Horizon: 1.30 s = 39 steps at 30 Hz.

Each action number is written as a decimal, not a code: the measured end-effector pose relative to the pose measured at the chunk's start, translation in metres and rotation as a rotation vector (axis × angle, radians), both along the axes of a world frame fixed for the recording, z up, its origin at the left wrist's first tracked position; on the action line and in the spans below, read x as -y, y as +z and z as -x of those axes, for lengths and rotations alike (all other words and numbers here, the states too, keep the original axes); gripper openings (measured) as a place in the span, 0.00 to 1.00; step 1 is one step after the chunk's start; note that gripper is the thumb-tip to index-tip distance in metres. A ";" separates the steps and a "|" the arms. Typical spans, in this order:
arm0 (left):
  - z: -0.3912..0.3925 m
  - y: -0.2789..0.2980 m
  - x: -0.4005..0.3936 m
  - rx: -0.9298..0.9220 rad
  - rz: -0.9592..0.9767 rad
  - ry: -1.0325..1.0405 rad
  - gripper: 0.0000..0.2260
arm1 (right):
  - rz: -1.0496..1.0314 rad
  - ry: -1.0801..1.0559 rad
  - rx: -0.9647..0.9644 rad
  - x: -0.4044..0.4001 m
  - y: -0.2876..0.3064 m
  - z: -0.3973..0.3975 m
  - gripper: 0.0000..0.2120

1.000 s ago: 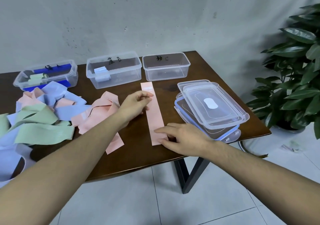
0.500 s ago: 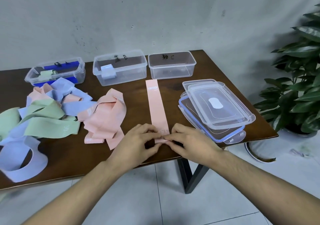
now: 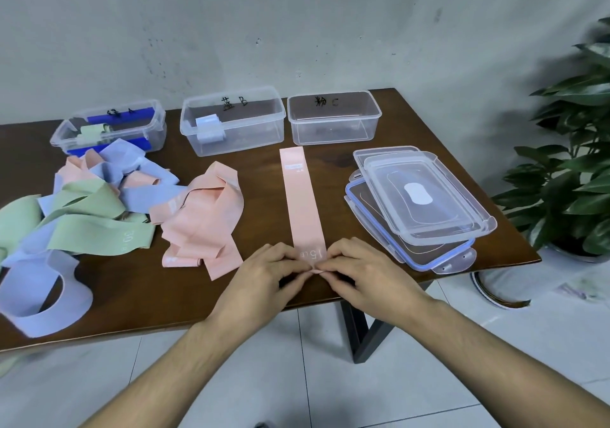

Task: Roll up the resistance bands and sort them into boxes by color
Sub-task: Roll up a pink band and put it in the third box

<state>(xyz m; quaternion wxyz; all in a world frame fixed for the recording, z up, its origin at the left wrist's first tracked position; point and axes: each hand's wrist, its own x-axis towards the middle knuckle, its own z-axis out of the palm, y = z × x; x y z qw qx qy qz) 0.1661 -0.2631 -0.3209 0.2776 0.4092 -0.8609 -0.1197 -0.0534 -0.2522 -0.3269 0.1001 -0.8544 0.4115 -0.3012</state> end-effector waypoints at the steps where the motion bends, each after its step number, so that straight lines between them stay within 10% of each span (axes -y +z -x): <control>1: 0.000 0.000 0.000 -0.003 -0.020 0.004 0.10 | -0.007 0.000 -0.004 0.000 0.000 0.000 0.09; 39: 0.006 0.002 0.000 -0.014 -0.110 0.162 0.07 | -0.366 -0.220 0.160 0.005 0.010 -0.011 0.08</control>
